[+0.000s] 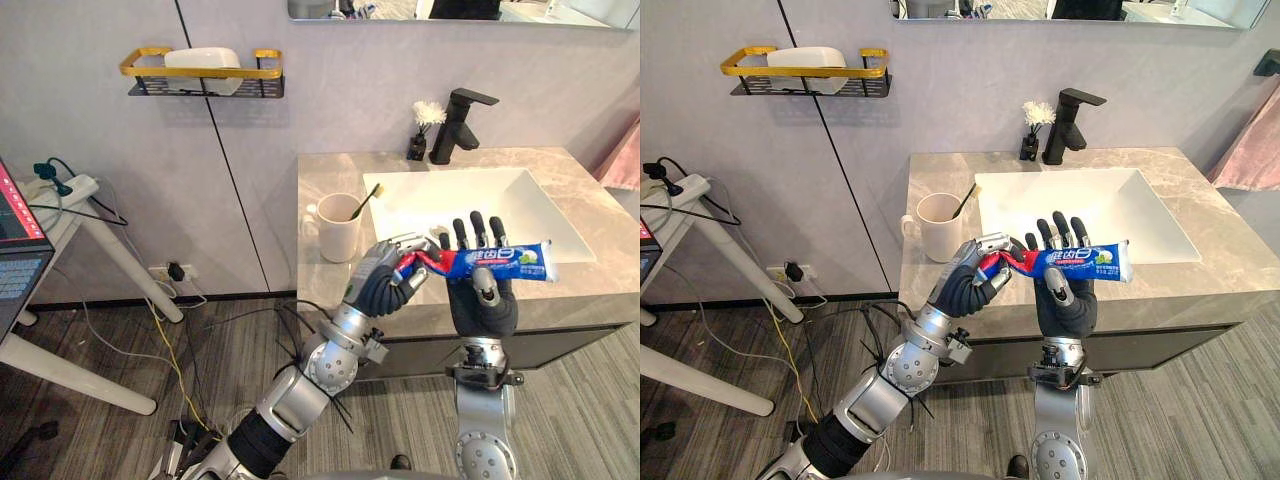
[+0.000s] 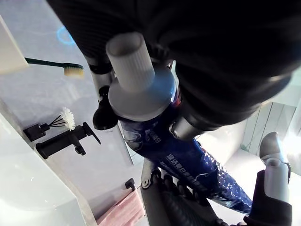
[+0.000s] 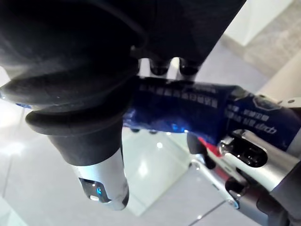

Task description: Organize washtable

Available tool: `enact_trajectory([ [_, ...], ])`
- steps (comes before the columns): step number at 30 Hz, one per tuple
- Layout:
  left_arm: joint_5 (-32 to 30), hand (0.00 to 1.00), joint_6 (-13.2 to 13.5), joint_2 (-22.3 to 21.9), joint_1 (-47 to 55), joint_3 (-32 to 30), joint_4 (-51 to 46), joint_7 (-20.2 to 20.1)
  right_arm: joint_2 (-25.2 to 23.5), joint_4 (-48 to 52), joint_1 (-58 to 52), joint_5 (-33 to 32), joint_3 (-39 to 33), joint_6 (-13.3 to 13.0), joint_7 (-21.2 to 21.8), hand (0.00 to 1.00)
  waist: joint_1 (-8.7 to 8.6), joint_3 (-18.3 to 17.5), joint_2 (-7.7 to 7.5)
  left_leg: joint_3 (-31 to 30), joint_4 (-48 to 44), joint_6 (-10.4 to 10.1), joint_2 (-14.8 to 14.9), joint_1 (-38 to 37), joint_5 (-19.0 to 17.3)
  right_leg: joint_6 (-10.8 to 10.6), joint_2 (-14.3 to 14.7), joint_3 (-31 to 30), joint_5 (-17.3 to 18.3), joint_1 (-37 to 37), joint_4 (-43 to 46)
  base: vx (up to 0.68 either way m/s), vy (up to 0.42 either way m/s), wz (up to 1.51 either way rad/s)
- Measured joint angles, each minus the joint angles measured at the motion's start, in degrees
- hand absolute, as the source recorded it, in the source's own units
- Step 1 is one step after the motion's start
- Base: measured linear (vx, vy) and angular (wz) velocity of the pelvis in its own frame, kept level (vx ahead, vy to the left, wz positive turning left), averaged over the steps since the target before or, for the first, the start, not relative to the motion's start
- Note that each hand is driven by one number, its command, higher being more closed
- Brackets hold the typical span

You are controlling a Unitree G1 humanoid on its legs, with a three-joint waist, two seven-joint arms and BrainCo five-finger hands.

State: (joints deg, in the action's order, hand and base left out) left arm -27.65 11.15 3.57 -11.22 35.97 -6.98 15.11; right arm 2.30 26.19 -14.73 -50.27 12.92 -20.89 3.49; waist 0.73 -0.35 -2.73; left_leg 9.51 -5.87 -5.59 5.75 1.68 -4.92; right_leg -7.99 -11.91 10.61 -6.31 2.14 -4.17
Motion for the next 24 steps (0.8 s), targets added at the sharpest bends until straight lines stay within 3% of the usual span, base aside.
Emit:
enact_trajectory([
  [11,0.02,1.00,3.84,-0.66,1.86,1.76,0.65,-2.00,-1.39,4.40,0.81,12.70,-7.33,0.05,-3.52,1.00,-0.14,0.01,-0.06,1.81,0.96,-0.03,0.02,-1.45,-0.04,0.01,0.15,-1.83,-0.04,0.30,0.19,-0.02,-0.006,-0.08],
  [18,1.16,1.00,4.09,-1.94,1.85,1.88,1.46,-3.83,-2.17,4.80,1.13,16.40,-9.01,0.03,-4.80,1.00,-0.16,0.04,-0.09,2.43,1.19,-0.03,-0.03,-1.32,-0.08,0.01,0.18,-2.54,-0.04,1.11,0.37,-0.01,-0.005,-0.05],
  [19,1.33,0.00,4.13,-2.22,1.84,1.76,1.96,-3.83,-2.44,4.80,1.33,17.05,-9.21,0.04,-4.83,1.00,-0.12,0.04,-0.09,2.41,1.23,-0.03,-0.04,-1.32,-0.08,0.01,0.17,-2.53,-0.04,1.11,0.37,0.00,0.000,0.00],
  [24,1.87,0.00,3.59,-2.24,1.89,1.28,2.57,-4.03,-3.02,4.80,3.23,19.39,-11.79,0.04,-6.12,1.00,-0.06,0.05,-0.04,2.12,1.26,-0.02,-0.06,-1.31,-0.07,0.01,0.14,-2.28,-0.03,0.97,0.45,-0.01,-0.005,0.01],
])
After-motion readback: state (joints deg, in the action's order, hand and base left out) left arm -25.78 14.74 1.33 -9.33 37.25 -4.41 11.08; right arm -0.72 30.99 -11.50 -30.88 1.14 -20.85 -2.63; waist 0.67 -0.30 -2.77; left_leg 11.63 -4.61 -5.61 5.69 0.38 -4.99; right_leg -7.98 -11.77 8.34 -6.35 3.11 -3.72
